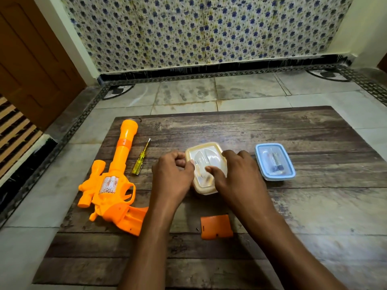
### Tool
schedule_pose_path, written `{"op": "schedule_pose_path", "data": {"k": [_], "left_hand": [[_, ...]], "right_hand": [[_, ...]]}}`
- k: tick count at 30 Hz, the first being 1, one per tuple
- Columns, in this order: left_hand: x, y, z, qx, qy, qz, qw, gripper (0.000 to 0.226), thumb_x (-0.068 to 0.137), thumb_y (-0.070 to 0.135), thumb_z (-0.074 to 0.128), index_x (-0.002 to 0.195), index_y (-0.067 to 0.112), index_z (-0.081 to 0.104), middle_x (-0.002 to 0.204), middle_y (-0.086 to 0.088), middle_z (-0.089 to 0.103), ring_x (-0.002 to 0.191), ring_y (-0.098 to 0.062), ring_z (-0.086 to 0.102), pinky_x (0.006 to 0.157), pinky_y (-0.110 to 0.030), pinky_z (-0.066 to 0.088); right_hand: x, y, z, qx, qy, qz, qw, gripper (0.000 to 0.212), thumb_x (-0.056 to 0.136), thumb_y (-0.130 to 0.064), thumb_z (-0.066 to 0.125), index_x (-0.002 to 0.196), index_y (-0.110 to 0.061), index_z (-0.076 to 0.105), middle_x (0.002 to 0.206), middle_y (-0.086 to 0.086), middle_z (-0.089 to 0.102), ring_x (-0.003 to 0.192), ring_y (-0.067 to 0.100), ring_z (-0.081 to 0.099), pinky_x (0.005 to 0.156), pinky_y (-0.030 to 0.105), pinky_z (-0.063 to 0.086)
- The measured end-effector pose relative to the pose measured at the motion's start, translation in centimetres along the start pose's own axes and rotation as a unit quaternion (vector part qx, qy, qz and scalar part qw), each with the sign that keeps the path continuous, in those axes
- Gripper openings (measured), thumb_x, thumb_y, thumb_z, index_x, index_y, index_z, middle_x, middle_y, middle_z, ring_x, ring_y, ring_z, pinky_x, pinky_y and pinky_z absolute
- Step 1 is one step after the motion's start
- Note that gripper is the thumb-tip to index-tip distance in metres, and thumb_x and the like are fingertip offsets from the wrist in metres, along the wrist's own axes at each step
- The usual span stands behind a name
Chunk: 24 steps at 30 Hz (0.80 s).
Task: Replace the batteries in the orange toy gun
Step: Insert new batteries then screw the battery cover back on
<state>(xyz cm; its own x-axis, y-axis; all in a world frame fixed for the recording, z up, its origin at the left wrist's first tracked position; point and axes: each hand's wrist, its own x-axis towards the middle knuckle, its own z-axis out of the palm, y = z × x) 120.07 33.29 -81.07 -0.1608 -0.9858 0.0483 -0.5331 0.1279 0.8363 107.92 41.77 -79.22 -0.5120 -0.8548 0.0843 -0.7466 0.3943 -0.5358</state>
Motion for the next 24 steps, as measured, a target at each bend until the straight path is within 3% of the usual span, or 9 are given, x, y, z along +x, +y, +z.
{"op": "schedule_pose_path", "data": {"k": [4,8,13,15,18,20,22,24], "left_hand": [[0.0,-0.5,0.1,-0.031,-0.026,-0.032,0.999,0.004,0.093,0.021,0.072,0.094,0.017,0.074,0.083,0.002,0.076,0.074,-0.019,0.076,0.065,-0.047,0.065],[-0.4,-0.3,0.6,0.039,-0.047,-0.032,0.998,0.033,0.101,0.030,0.058,0.079,0.011,0.073,0.076,-0.003,0.074,0.074,-0.020,0.071,0.063,-0.042,0.058],[-0.6,0.8,1.0,-0.028,-0.005,-0.068,0.997,0.027,0.108,0.039,0.042,0.104,0.017,0.056,0.096,-0.001,0.066,0.086,-0.019,0.064,0.064,-0.031,0.045],[-0.7,1.1,0.9,-0.037,0.029,-0.067,0.997,0.040,0.109,0.047,0.032,0.106,0.016,0.057,0.092,0.001,0.063,0.079,-0.011,0.060,0.061,-0.028,0.042],[-1.1,1.4,0.5,-0.045,0.063,-0.029,0.997,0.067,0.105,0.062,0.019,0.094,0.016,0.067,0.089,-0.004,0.071,0.083,-0.025,0.067,0.070,-0.038,0.052],[-1.6,1.9,0.5,-0.045,0.059,-0.003,0.997,0.072,0.102,0.066,0.017,0.080,0.015,0.064,0.079,-0.003,0.070,0.078,-0.025,0.067,0.066,-0.038,0.051],[-2.4,2.6,0.7,-0.017,0.049,0.020,0.998,0.065,0.106,0.059,0.021,0.069,0.017,0.054,0.071,-0.002,0.064,0.071,-0.022,0.063,0.057,-0.034,0.037],[-3.2,3.2,1.2,-0.010,0.037,0.038,0.999,0.054,0.109,0.050,0.025,0.068,0.023,0.048,0.069,0.003,0.057,0.068,-0.014,0.058,0.061,-0.034,0.028]], "right_hand": [[0.7,1.0,0.3,0.013,0.005,0.003,1.000,0.026,0.098,-0.027,0.062,0.111,-0.005,0.066,0.108,0.017,0.069,0.102,0.035,0.063,0.079,0.038,0.043],[1.1,1.4,0.4,0.070,0.016,0.024,0.997,0.025,0.098,-0.021,0.063,0.114,-0.004,0.072,0.105,0.016,0.075,0.100,0.033,0.067,0.082,0.041,0.053],[0.8,0.9,0.3,0.163,0.064,-0.015,0.984,0.022,0.092,-0.014,0.069,0.112,-0.007,0.074,0.091,0.011,0.076,0.088,0.027,0.069,0.076,0.040,0.055],[0.5,0.3,0.5,0.194,0.080,-0.050,0.976,0.019,0.090,-0.012,0.070,0.109,-0.009,0.072,0.085,0.006,0.073,0.081,0.022,0.068,0.073,0.038,0.055],[0.4,-0.1,0.7,0.212,0.099,-0.087,0.968,0.007,0.098,-0.016,0.062,0.102,-0.012,0.065,0.082,0.002,0.067,0.076,0.016,0.062,0.065,0.031,0.050],[0.6,0.0,0.8,0.215,0.100,-0.087,0.968,0.020,0.106,-0.021,0.050,0.091,-0.013,0.059,0.073,-0.003,0.059,0.067,0.014,0.055,0.057,0.021,0.037],[1.0,0.1,0.8,0.229,0.090,-0.060,0.967,0.036,0.110,-0.029,0.039,0.079,-0.018,0.053,0.064,-0.008,0.051,0.058,0.010,0.049,0.052,0.023,0.028],[1.4,0.2,0.4,0.240,0.099,-0.028,0.965,0.049,0.111,-0.033,0.036,0.064,-0.023,0.044,0.057,-0.008,0.046,0.053,0.006,0.045,0.051,0.025,0.025]]}}
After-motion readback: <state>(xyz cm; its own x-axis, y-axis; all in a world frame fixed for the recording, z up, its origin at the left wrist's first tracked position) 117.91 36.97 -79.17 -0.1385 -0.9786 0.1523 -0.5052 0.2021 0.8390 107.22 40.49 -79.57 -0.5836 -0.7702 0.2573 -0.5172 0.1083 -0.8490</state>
